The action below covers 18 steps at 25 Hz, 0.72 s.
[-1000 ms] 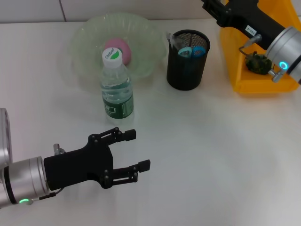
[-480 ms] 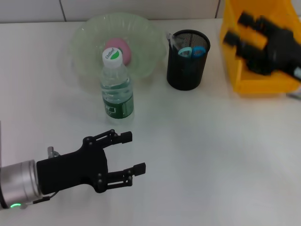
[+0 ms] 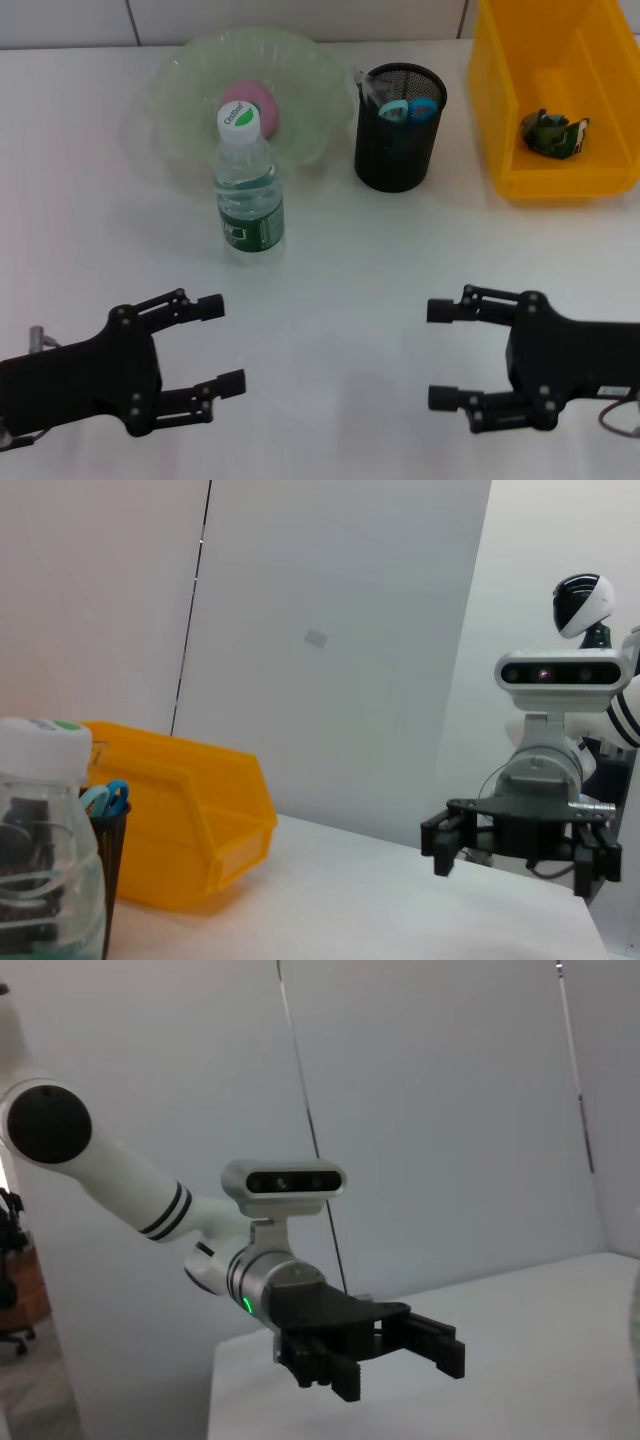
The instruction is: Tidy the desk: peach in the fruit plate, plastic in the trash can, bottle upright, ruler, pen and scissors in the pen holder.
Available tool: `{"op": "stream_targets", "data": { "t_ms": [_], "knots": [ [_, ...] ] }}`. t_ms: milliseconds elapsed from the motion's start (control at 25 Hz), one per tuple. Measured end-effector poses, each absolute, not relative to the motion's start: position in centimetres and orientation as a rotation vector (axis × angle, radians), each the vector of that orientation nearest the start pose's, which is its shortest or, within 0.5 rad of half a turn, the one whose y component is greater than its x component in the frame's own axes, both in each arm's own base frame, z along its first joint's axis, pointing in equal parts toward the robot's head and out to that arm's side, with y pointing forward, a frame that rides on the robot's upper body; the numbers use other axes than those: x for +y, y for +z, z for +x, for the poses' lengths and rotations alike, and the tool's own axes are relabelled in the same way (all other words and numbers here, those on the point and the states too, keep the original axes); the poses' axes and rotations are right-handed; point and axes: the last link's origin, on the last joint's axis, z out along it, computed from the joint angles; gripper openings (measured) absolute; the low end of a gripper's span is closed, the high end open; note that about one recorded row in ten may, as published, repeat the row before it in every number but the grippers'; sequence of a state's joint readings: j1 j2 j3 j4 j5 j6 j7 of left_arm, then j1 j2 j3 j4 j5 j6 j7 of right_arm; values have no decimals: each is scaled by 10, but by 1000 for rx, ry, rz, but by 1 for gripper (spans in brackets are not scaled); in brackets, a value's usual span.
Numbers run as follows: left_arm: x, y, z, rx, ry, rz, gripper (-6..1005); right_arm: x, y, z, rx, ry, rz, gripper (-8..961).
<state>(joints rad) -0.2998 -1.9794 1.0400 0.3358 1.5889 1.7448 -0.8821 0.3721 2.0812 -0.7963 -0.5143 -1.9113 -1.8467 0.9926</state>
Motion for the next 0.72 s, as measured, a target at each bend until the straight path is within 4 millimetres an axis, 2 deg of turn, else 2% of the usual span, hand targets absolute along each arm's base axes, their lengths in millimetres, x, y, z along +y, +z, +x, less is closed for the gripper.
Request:
{"op": "stream_targets", "data": {
  "t_ms": [160, 200, 280, 720],
  "knots": [
    [223, -16, -307, -418, -1010, -2745, 829, 232, -30, 275, 310, 1062, -2873, 824],
    [216, -8, -315, -428, -994, -2736, 829, 232, -31, 275, 312, 1066, -2871, 824],
    [216, -8, -315, -428, -994, -2736, 829, 231, -32, 275, 321, 1075, -2868, 824],
    [213, -1, -318, -438, -1012, -2698, 829, 231, -35, 272, 329, 1095, -2870, 823]
  ]
}}
